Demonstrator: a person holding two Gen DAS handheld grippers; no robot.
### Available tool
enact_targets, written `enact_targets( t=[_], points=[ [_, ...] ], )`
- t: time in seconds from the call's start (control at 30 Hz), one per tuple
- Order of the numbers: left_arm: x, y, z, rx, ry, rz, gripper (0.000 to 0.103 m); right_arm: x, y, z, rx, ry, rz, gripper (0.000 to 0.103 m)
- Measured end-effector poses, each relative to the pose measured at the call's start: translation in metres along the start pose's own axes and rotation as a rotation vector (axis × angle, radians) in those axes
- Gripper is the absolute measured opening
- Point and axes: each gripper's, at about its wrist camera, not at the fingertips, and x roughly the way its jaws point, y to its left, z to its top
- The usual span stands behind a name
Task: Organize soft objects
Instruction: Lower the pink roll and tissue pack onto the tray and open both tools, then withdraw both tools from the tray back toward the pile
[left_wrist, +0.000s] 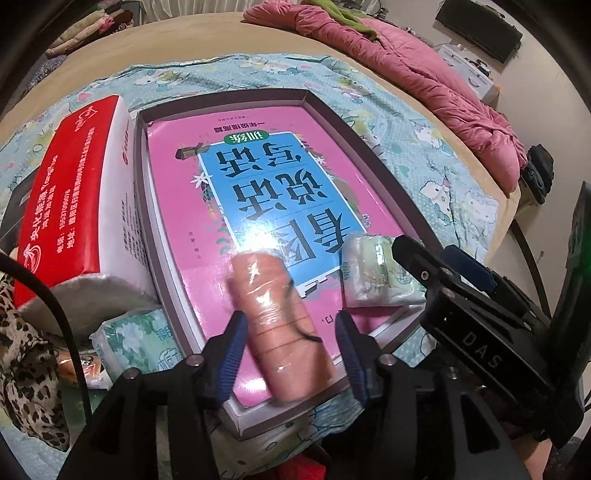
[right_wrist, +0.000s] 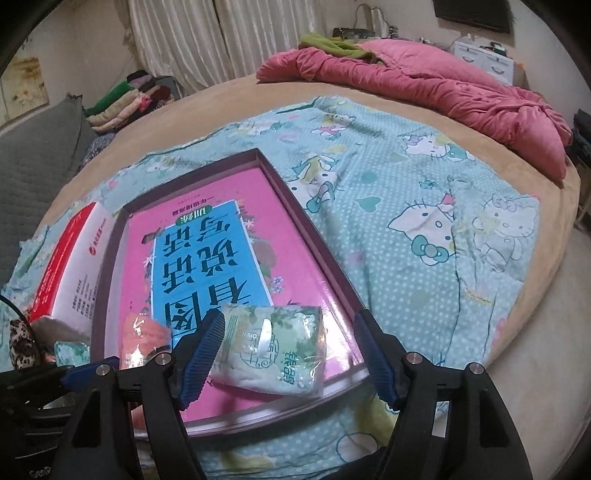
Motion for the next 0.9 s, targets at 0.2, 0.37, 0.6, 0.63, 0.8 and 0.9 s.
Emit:
enact_targets(
  t=[0.2, 0.37, 0.6, 0.63, 0.8, 0.9],
  points=[
    [-0.007, 0.001, -0.001, 0.007, -0.014, -0.002, 0.059, -0.003, -0.003, 0.001, 0.016, -0.019, -0.001, 0.074],
    [-0.02, 0.0, -0.002, 0.013, -0.037, 0.0, 0.068, -0.007, -0.006, 0.002, 0.028, -0.04, -0.002, 0.075],
    [-0.043, -0.004, -0.005, 0.019, -0.08, 0.0, 0.076, -0.011, -0.006, 0.002, 0.028, -0.056, -0.003, 0.076],
    [-0.046, -0.003, -0.005, 0.016, -0.085, 0.001, 0.078, -0.011, -0.006, 0.002, 0.029, -0.059, -0.002, 0.076],
    [-0.061, 0.002, -0.009, 0.001, -0.107, 0.002, 0.08, -0.015, -0.005, 0.003, 0.028, -0.078, -0.006, 0.079],
    [-0.072, 0.007, -0.011, -0.008, -0.124, 0.005, 0.08, -0.019, -0.005, 0.003, 0.026, -0.101, -0.006, 0.079]
  ],
)
